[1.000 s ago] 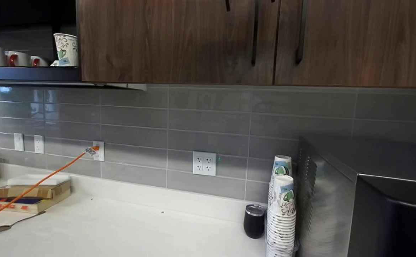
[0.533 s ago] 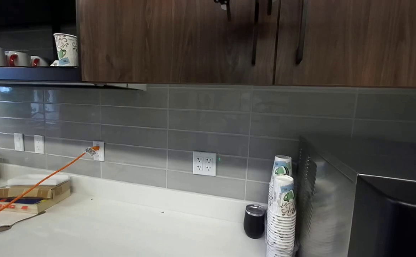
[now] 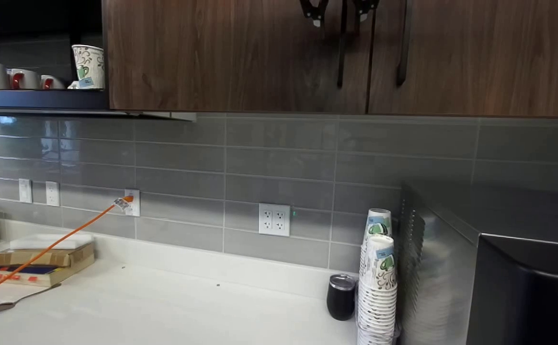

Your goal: Open and close the left cabinet door

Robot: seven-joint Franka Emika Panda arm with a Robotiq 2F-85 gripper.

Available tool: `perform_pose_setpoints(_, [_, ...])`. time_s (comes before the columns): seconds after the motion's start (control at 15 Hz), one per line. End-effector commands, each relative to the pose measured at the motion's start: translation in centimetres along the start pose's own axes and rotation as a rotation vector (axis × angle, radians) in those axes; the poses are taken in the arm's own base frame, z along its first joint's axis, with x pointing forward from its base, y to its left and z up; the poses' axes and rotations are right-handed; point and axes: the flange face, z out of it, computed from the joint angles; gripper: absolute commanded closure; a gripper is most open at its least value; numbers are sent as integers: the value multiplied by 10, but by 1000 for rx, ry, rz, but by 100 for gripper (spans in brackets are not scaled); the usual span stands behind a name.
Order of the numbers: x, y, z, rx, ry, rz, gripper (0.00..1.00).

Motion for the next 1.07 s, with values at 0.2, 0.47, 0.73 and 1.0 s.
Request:
perform_pose_setpoints(0.2, [2,9,-4,-12,23,-2,94])
perform_pose_setpoints(0.47, [-1,9,-8,-2,28,10,97])
perform_pose_setpoints(0.73, [-11,4,-26,-9,9,32,97])
perform_pose_setpoints(1.0, [-30,-2,-48,-61,-34,101,97])
